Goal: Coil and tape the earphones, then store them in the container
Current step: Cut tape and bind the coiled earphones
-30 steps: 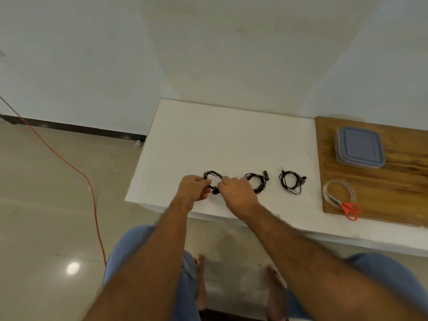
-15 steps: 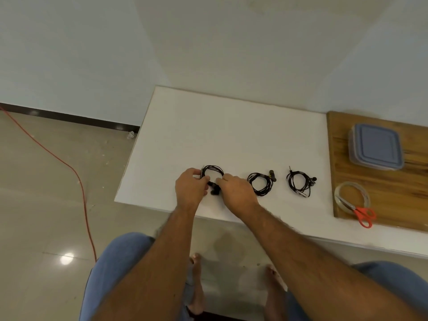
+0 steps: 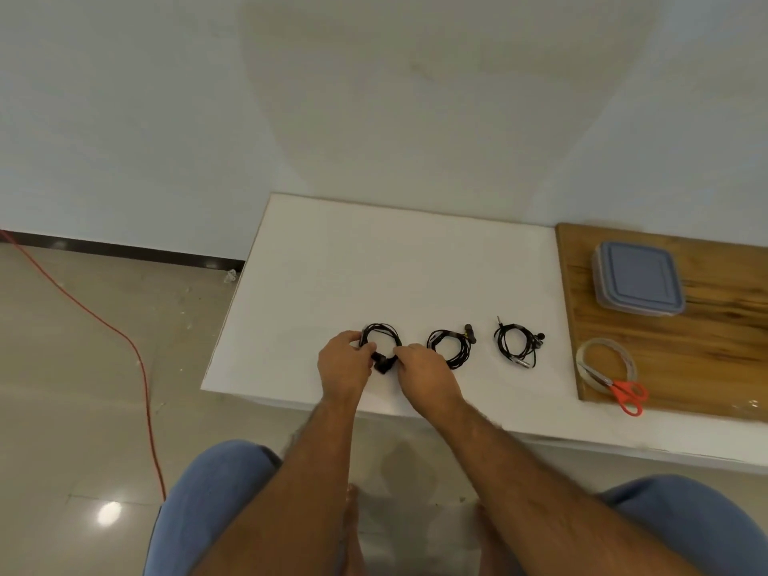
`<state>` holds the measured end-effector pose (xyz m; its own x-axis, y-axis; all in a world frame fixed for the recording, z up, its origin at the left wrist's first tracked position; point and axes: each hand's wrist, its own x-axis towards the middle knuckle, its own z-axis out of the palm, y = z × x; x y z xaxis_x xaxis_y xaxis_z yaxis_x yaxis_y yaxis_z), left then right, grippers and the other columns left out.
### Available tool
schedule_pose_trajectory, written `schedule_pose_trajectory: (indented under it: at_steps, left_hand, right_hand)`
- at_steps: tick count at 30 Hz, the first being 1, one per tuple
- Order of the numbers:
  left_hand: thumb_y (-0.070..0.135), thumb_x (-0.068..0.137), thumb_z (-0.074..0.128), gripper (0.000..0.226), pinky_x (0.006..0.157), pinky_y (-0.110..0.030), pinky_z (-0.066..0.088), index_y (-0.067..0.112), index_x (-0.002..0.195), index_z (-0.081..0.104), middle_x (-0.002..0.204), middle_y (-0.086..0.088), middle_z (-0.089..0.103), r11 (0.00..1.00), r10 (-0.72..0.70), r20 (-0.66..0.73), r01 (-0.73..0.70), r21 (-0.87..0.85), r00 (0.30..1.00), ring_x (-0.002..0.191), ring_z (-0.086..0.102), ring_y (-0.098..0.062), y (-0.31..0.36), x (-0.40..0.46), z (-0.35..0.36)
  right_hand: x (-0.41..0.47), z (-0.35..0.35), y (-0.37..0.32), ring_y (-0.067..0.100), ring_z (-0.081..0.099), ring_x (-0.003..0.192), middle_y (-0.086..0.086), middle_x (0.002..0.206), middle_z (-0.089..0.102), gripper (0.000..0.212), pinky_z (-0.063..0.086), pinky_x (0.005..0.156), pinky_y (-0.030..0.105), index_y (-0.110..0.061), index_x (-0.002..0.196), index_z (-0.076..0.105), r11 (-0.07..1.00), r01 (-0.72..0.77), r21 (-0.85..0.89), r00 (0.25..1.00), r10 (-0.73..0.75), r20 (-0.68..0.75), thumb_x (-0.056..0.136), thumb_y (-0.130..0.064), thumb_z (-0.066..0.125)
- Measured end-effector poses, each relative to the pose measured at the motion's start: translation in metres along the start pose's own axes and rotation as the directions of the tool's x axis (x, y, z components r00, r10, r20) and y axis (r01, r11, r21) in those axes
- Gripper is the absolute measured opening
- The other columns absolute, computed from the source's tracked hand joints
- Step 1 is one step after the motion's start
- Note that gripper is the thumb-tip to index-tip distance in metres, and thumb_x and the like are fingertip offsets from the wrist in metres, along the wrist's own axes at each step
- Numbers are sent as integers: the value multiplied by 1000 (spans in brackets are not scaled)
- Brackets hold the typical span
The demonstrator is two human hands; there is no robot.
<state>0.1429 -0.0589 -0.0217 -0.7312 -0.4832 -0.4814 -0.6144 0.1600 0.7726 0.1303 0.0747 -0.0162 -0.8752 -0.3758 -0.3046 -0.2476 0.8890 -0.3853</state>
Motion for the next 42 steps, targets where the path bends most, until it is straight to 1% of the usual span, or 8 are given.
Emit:
schedule_pose_trajectory:
  at_steps: [4, 7, 14, 23, 28, 35, 38, 42]
  left_hand:
    - [19, 89, 64, 12, 72, -42, 59, 9, 91, 69, 70, -8, 70, 996, 42, 50, -46, 80, 998, 59, 64, -20, 2, -4, 2]
    - [20, 95, 55, 17, 77, -46, 56, 7, 89, 63, 79, -11, 69, 984, 75, 84, -88, 156, 994, 76, 68, -28, 0, -5, 1]
    - [23, 98, 51, 44, 98, -41, 48, 5, 139, 49, 117, -16, 68, 960, 87, 110, -113, 256, 990, 109, 64, -28, 2, -13, -4]
    - [20, 94, 56, 34, 84, -42, 55, 8, 126, 61, 101, -14, 72, 943, 194, 106, -215, 253, 975, 92, 68, -31, 21, -45, 10]
    - [23, 95, 57, 28, 84, -30, 52, 10, 119, 65, 102, -9, 72, 901, 279, 179, -322, 290, 943, 91, 68, -22, 38, -71, 35]
    - [24, 95, 57, 25, 76, -22, 46, 13, 116, 66, 101, -2, 70, 833, 352, 317, -449, 322, 881, 87, 64, -14, 61, -108, 88]
    - [22, 92, 60, 23, 76, -30, 53, 13, 113, 67, 87, -1, 66, 842, 329, 370, -448, 302, 869, 76, 61, -14, 67, -120, 114]
    - [17, 90, 61, 23, 74, -37, 57, 12, 112, 67, 76, 1, 63, 871, 293, 419, -421, 255, 859, 66, 59, -13, 72, -134, 150]
  right_hand:
    - [-5, -5, 1, 26, 57, 84, 13, 97, 64, 18, 35, 66, 30, -5, 94, 60, 999, -38, 26, 999, 38, 7, 90, -1, 43]
    - [-9, -9, 0, 26, 59, 91, 12, 102, 65, 24, 44, 74, 34, -5, 104, 63, 995, -64, 79, 998, 65, -5, 91, -4, 43]
    - [-24, -19, 8, 26, 60, 104, 12, 113, 65, 28, 47, 90, 37, -2, 116, 63, 990, -86, 114, 996, 89, -18, 93, -9, 48]
    - [-53, -57, 36, 26, 60, 90, 11, 98, 68, 20, 44, 76, 32, -5, 98, 68, 991, -66, 116, 987, 81, -135, 90, -10, 50]
    - [-79, -91, 86, 24, 63, 99, 7, 106, 69, 24, 47, 80, 30, -9, 109, 69, 980, -164, 109, 960, 184, -213, 93, -12, 52]
    - [-123, -142, 180, 20, 58, 74, -5, 73, 60, 29, 41, 58, 24, -26, 68, 59, 902, -415, 119, 859, 432, -275, 88, -7, 53]
    - [-135, -152, 215, 22, 64, 75, 4, 82, 67, 11, 47, 58, 26, -17, 83, 68, 837, -507, 207, 804, 545, -236, 90, -13, 61]
    - [-148, -144, 238, 16, 54, 73, 2, 88, 66, 17, 39, 61, 26, -18, 93, 68, 844, -503, 184, 817, 534, -216, 95, -15, 52]
